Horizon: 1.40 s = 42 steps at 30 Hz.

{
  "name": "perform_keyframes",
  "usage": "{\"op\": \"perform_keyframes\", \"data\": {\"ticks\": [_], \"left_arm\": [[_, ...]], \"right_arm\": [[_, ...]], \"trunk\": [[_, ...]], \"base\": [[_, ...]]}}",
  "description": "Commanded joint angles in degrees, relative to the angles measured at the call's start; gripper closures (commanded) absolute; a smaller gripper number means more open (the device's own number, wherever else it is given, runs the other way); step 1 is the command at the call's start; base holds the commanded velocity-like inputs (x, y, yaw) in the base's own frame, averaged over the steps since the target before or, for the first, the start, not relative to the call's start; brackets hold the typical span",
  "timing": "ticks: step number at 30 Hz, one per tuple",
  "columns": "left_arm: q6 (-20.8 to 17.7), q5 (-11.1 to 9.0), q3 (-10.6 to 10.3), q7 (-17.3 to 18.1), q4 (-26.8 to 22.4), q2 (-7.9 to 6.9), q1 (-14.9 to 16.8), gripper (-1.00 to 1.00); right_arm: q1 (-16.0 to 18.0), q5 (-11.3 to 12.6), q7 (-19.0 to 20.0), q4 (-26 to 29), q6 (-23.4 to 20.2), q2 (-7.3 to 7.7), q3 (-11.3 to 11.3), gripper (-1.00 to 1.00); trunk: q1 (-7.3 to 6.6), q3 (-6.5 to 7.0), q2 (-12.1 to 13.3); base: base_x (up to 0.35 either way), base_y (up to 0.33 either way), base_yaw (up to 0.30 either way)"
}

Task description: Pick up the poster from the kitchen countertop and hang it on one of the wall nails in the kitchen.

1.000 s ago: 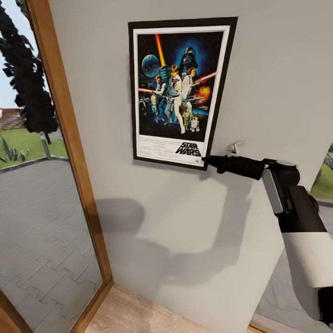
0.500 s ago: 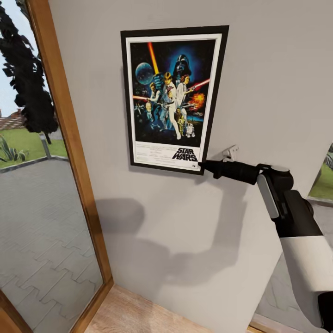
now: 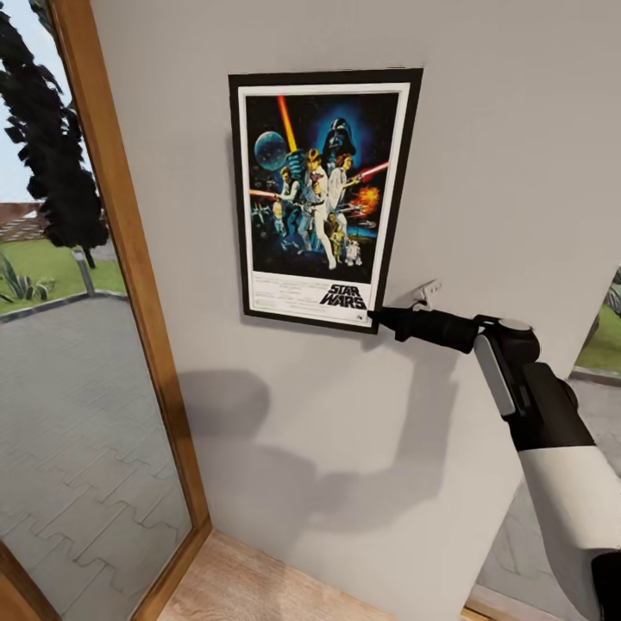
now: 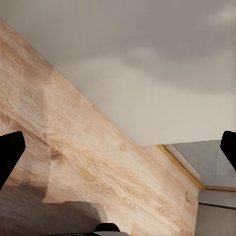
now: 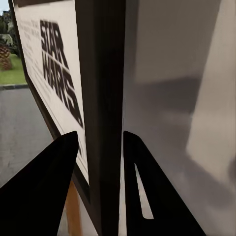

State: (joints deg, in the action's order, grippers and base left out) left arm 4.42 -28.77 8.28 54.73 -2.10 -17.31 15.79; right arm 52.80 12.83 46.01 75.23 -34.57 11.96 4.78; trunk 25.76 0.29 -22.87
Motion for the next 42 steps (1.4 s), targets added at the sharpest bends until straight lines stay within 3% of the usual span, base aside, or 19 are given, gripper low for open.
{"op": "perform_keyframes", "data": {"ticks": [1,8,20,42], "left_arm": [[0.5,0.6,0.4,0.1,0.1,0.00,0.0,-1.00],[0.5,0.6,0.5,0.1,0.1,0.00,0.0,-1.00],[0.6,0.6,0.5,0.1,0.1,0.00,0.0,-1.00],[0.6,0.6,0.5,0.1,0.1,0.00,0.0,-1.00]], "right_arm": [[0.0,0.5,0.1,-0.2,-0.3,-0.17,0.1,1.00],[-0.3,0.5,-0.6,-2.3,2.8,-1.34,0.1,1.00],[-0.7,0.6,-1.4,-3.4,3.7,-2.66,0.1,1.00],[-0.8,0.6,-1.4,-3.2,3.7,-2.91,0.1,1.00]], "trunk": [[0.02,-0.02,0.0],[0.02,-0.02,0.0],[0.02,-0.02,0.0],[0.02,-0.02,0.0]], "base": [[0.000,0.000,0.000],[0.000,0.000,0.000],[0.000,0.000,0.000],[0.011,0.009,0.000]]}}
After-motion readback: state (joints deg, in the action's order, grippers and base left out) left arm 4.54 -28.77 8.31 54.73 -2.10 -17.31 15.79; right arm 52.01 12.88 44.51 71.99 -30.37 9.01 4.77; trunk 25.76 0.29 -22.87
